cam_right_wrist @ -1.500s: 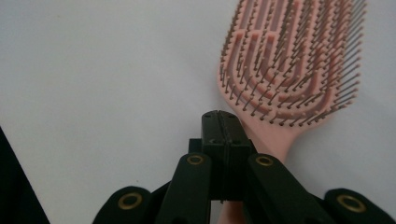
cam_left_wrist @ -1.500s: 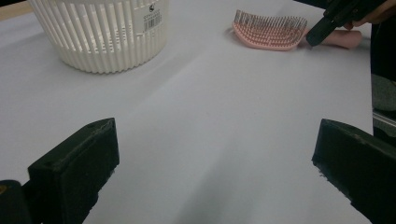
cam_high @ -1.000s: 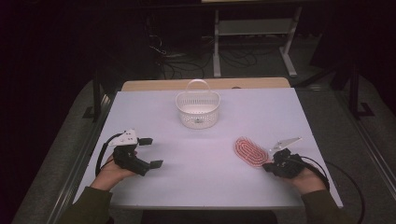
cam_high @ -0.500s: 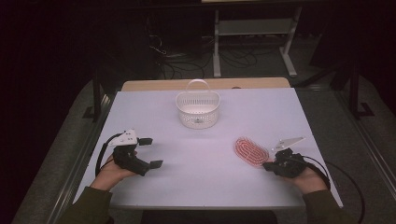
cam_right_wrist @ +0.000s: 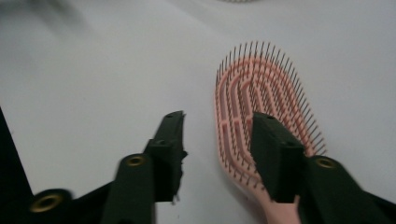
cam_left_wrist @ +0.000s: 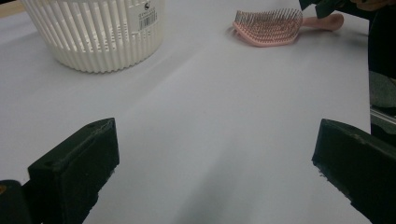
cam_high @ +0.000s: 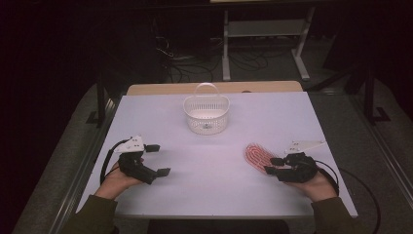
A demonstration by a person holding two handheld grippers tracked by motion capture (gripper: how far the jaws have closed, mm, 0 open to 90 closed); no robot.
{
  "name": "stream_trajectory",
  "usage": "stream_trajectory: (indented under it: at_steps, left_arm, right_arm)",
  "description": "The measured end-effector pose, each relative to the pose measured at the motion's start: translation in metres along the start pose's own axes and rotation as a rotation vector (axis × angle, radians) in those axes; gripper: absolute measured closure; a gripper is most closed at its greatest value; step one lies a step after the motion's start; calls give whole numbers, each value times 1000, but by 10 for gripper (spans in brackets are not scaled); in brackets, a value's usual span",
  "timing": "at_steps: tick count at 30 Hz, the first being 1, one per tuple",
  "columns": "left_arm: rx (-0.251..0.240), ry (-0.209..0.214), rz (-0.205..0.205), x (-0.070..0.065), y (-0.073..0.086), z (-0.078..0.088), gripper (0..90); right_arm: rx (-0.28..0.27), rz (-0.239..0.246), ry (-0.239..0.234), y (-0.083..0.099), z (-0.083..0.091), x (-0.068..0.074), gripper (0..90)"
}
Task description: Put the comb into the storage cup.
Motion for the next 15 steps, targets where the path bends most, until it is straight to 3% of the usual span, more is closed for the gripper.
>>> stream_trajectory:
  at_steps: [5, 15]
  left_arm:
    - [9, 7, -2, -1, 1, -1, 0]
    - [13, 13, -4, -2, 1, -2, 0]
  right_arm:
    - [-35, -1, 23, -8, -3, 1, 386]
    - [-97, 1, 7, -24, -9, 6, 134]
Point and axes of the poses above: each handheld gripper's, and its own axes: z roughly backward along the jaws, y roughly out of its underside, x roughly to its left, the point moved 6 cm from there along -z, roughly forward along the jaws, and after that the axes turned 10 degrees about -x, right-handed, at the moved point
